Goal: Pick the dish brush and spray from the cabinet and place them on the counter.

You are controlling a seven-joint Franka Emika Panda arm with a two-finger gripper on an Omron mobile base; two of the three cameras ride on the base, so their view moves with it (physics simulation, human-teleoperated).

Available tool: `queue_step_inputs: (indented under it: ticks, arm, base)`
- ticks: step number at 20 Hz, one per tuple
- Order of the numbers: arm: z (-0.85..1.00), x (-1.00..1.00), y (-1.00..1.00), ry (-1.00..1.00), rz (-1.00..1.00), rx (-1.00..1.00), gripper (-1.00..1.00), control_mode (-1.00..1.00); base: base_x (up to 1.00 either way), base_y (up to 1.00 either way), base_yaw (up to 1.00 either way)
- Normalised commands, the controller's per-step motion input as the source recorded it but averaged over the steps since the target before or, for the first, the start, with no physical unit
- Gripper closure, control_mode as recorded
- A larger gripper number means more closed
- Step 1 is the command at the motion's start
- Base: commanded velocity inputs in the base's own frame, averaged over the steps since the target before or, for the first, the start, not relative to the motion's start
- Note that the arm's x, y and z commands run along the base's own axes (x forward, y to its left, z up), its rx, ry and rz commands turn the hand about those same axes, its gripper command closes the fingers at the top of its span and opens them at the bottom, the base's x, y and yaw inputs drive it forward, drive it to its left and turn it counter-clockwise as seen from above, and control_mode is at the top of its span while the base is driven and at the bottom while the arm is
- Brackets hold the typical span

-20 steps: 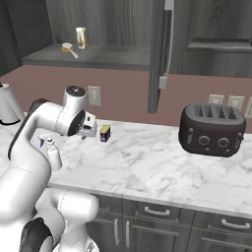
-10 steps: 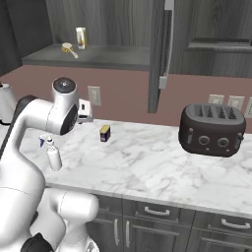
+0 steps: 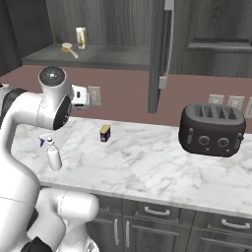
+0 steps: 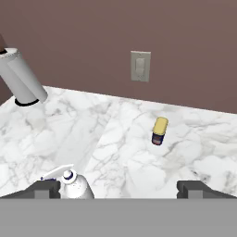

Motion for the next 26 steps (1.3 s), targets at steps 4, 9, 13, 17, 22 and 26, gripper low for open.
queue_step_inputs:
  ticks: [4, 9, 13, 17, 22, 26]
  arm:
    - [0.53, -0.05, -0.14, -0.15, -0.07, 0.00, -1.00, -1.00]
    - [0.62, 0.00, 0.00, -0.12, 0.00, 0.00, -1.00, -1.00]
    - [0.58, 0.00, 0.00, -0.15, 0.02, 0.00, -1.00, -1.00]
    - [0.47, 0.00, 0.00, -0.08, 0.03, 0.00, -1.00, -1.00]
    - [0.50, 0.01, 0.00, -0.12, 0.04, -0.05, -1.00, -1.00]
    - [0.19, 0.24, -0.03, -0.04, 0.10, -0.09, -1.00, -1.00]
  base:
    - [0.00, 0.00, 0.00]
    - [0.00, 0.00, 0.00]
    - [0.00, 0.00, 0.00]
    - [0.00, 0.00, 0.00]
    - [0.00, 0.00, 0.00]
    - [0.00, 0.00, 0.00]
